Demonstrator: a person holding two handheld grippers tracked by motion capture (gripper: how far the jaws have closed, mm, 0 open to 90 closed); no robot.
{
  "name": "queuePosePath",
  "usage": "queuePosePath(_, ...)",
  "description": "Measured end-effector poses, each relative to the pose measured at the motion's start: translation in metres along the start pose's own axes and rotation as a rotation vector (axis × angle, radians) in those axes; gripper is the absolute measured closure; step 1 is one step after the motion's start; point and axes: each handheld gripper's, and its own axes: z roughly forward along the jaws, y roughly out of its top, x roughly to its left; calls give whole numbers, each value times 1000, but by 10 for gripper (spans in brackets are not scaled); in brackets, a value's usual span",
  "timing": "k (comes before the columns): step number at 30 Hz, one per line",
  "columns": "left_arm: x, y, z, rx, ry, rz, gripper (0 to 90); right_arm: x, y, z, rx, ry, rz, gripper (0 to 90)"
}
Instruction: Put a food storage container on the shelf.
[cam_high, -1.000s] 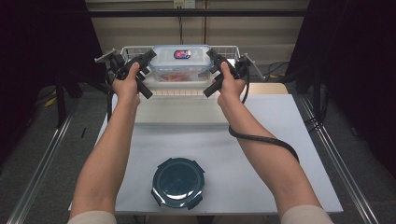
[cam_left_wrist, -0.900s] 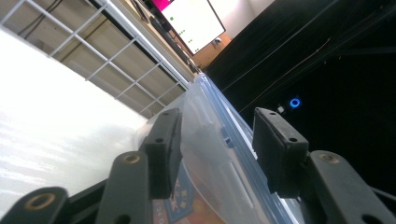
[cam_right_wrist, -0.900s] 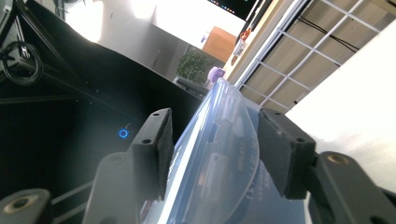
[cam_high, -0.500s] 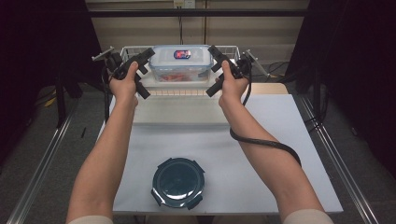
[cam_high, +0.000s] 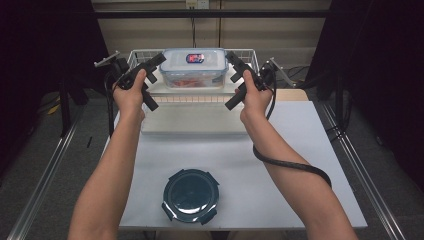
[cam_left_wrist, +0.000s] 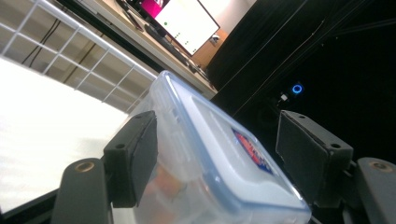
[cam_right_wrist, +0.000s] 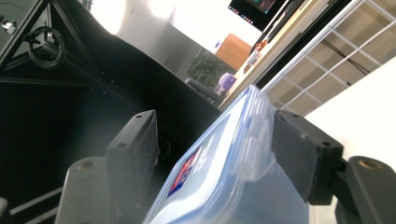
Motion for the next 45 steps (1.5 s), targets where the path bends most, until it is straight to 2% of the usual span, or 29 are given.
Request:
queuePosePath(2,2,-2,-3,11,8,8,281,2,-1,-6,0,10,16,312)
queuePosePath(3,1,-6,-6,6,0,-7,278,2,-2,-9,6,15,13,310)
queuePosePath(7,-1,-8,-12,19,-19,-10,263,3,-2,-15,7,15,17,308)
queuePosePath(9,-3,-9,-16,28,-21,7,252,2,-4,-19,14,17,17,299)
queuePosePath(10,-5,-10,-18,17,-19,0,242,1,-7,-23,22,26,17,295)
queuePosePath(13,-8,-12,-23,27,-10,11,227,0,-9,-27,32,26,23,291)
queuePosePath(14,-8,-14,-26,39,-4,26,221,-1,-10,-29,28,26,22,291)
queuePosePath(19,-10,-23,-32,52,-19,9,200,-5,-17,-38,42,30,39,282)
queuePosePath(21,-11,-27,-34,81,-26,16,184,-7,-22,-43,63,25,49,275)
queuePosePath(22,-12,-29,-35,84,-28,0,178,-8,-23,-44,60,32,49,272)
queuePosePath(25,-12,-32,-36,108,-39,1,160,-8,-23,-48,64,36,41,270)
queuePosePath(28,-10,-38,-38,170,-61,-52,126,-10,-25,-54,70,45,48,262)
queuePosePath(30,-10,-39,-38,184,-69,-46,123,-12,-26,-57,79,44,46,260)
queuePosePath(31,-9,-43,-40,179,-52,-31,120,-13,-26,-58,90,45,40,259)
queuePosePath(33,-7,-45,-41,179,-61,-44,121,-15,-28,-61,101,47,45,257)
queuePosePath(38,-7,-49,-45,185,-67,-36,116,-18,-30,-67,112,61,36,250)
queuePosePath(41,-8,-53,-51,195,-54,5,92,-21,-31,-73,122,67,26,242)
queuePosePath(45,-7,-56,-56,204,-60,4,81,-28,-34,-79,131,59,31,240)
